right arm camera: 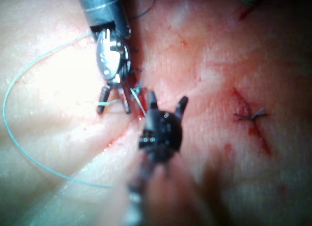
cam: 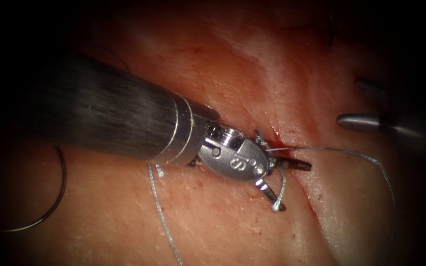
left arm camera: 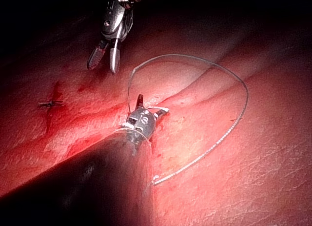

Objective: Wound Closure

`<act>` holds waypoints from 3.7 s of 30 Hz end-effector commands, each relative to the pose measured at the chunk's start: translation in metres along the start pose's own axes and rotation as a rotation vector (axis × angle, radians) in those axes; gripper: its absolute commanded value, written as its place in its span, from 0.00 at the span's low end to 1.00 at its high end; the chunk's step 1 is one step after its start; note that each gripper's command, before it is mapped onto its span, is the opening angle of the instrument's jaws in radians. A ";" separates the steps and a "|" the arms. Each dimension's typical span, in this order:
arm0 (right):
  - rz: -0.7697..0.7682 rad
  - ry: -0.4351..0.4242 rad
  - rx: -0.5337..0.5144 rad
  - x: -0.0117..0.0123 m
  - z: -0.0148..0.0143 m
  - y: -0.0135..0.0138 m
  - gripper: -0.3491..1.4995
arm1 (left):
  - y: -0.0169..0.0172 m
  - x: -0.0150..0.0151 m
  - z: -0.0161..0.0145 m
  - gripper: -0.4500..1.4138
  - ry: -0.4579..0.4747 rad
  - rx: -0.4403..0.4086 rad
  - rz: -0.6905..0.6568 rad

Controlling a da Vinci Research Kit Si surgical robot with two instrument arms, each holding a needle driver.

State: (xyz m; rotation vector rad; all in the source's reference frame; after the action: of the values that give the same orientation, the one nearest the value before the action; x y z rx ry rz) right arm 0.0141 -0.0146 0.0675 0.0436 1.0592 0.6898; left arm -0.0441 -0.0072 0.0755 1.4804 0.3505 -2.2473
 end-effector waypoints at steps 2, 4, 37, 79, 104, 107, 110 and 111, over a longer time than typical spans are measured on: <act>0.001 0.002 0.002 -0.0003 0.0009 -0.0003 0.92 | -0.0003 -0.0004 0.0007 0.46 0.004 0.000 0.009; 0.007 0.003 0.004 -0.0004 0.0010 -0.0004 0.92 | -0.0003 -0.0003 0.0006 0.47 0.008 0.001 0.009; 0.011 0.007 0.027 -0.0017 0.0014 -0.0010 0.90 | -0.0008 0.0000 -0.0020 0.00 0.043 0.142 0.139; 0.159 0.090 0.152 -0.0026 0.0123 -0.0061 0.91 | -0.0063 -0.0032 -0.0081 0.00 0.179 0.302 -0.106; 0.185 0.094 0.150 -0.0027 0.0162 -0.0070 0.91 | -0.0068 -0.0021 -0.0079 0.00 0.188 0.295 -0.114; 0.188 0.094 0.151 -0.0030 0.0163 -0.0069 0.91 | -0.0070 -0.0016 -0.0082 0.00 0.198 0.299 -0.118; 0.193 0.094 0.151 -0.0031 0.0164 -0.0067 0.91 | -0.0068 -0.0011 -0.0079 0.00 0.200 0.303 -0.120; 0.193 0.094 0.151 -0.0031 0.0165 -0.0067 0.91 | -0.0067 -0.0009 -0.0078 0.00 0.201 0.301 -0.120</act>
State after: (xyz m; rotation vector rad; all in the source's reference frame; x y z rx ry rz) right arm 0.0291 -0.0167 0.0755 0.2473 1.2046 0.7916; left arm -0.0402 0.0021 0.0724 1.8943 0.1725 -2.3296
